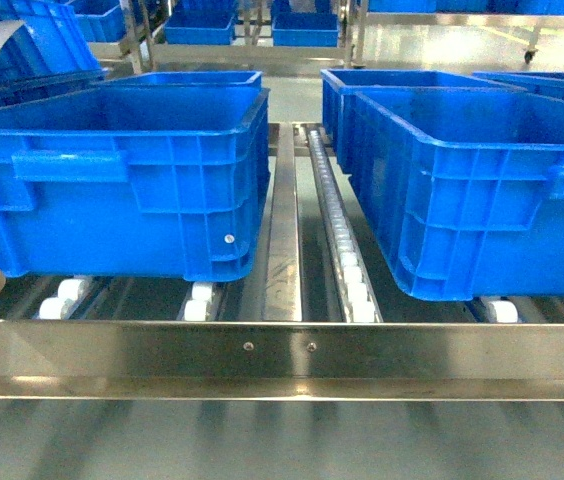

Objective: Place part in tray to right shelf

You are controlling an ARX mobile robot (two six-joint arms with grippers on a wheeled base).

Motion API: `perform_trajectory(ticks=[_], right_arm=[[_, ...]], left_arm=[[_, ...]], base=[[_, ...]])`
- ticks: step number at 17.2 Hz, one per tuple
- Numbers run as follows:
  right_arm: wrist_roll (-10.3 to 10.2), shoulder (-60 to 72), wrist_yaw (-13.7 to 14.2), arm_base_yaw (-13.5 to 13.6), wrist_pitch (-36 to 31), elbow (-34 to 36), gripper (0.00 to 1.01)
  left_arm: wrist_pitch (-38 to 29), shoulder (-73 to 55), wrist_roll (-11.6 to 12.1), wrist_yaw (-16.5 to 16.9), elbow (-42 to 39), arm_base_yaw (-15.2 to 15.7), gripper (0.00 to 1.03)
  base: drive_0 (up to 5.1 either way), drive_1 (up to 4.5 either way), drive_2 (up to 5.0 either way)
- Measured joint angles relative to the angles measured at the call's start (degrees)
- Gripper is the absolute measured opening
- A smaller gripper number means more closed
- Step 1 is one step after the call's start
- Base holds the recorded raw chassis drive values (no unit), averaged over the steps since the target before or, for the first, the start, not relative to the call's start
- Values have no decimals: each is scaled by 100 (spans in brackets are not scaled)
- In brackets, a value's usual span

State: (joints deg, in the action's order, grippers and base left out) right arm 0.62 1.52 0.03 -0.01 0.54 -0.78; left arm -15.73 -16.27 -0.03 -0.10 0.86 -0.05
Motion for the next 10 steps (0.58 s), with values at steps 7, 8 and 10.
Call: perform_trajectory(ticks=[7, 8, 10], right_arm=[[-2, -125, 0, 0, 11, 2, 2], [-2, -125, -9, 0, -31, 2, 2], [-2, -125, -2, 0, -57, 2, 2]], left_arm=[[264, 291, 4, -4, 0, 0, 15], [291, 330, 7, 11, 0, 0, 15], [380, 389, 2, 7, 0, 0, 15]], base=[[0, 0, 0], [0, 0, 0], [0, 0, 0]])
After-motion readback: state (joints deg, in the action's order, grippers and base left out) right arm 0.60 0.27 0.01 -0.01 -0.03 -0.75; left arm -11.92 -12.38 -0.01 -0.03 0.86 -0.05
